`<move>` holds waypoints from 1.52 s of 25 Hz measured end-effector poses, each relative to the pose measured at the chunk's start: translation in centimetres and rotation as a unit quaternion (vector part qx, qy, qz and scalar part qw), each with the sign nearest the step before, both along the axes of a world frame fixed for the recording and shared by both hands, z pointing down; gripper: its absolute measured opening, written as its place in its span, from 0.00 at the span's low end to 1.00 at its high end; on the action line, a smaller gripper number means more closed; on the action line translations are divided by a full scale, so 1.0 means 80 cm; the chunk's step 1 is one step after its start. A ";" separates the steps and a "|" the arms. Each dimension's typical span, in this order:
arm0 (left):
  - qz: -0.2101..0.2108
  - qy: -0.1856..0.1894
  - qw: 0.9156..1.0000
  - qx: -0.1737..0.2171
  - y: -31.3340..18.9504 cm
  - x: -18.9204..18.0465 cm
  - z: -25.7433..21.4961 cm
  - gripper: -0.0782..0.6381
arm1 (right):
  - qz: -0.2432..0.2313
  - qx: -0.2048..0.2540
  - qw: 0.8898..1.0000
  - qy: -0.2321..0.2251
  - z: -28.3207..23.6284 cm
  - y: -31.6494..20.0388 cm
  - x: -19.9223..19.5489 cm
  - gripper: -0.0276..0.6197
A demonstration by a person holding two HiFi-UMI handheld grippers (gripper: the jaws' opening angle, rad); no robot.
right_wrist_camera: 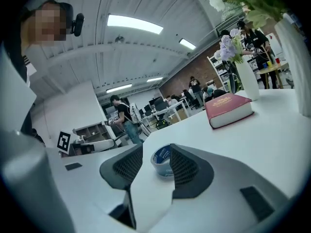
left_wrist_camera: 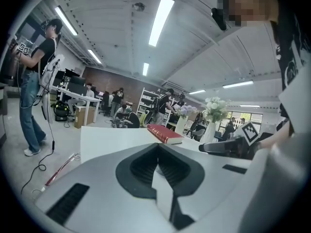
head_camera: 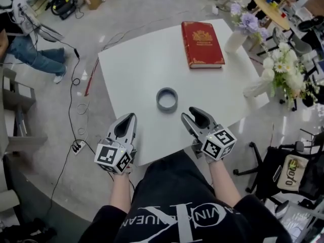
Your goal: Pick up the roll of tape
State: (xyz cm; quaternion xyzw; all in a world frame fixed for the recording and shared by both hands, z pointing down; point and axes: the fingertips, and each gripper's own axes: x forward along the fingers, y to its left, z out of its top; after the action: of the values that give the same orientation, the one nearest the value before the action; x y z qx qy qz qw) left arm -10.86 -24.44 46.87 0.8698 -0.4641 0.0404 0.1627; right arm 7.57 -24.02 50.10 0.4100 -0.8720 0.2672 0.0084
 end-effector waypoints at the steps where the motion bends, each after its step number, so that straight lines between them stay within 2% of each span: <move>1: -0.002 -0.001 1.000 0.001 -0.006 -0.002 -0.002 0.12 | -0.006 0.001 1.000 0.002 -0.001 -0.008 -0.004 0.32; 4: -0.010 0.001 1.000 0.001 -0.023 -0.005 -0.002 0.12 | -0.021 -0.004 1.000 0.012 0.004 -0.030 -0.012 0.32; 21: 0.012 0.004 0.999 -0.041 -0.055 0.024 0.040 0.12 | -0.044 -0.083 0.993 0.068 0.058 -0.095 -0.036 0.31; 26: 0.026 -0.001 0.998 -0.052 -0.058 0.037 0.052 0.12 | -0.047 -0.117 0.986 0.110 0.076 -0.105 -0.041 0.29; 30: 0.034 -0.004 0.998 -0.060 -0.058 0.046 0.062 0.12 | -0.047 -0.137 0.981 0.127 0.087 -0.112 -0.047 0.27; 38: 0.030 0.006 0.997 -0.071 -0.056 0.043 0.068 0.12 | -0.047 -0.144 0.968 0.199 0.103 -0.120 -0.057 0.26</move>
State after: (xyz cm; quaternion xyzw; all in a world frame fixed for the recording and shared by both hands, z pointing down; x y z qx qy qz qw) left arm -7.44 -28.91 52.28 0.8696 -0.4331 0.0730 0.2254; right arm 3.03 -33.62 58.31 0.4080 -0.8233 0.3025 0.2535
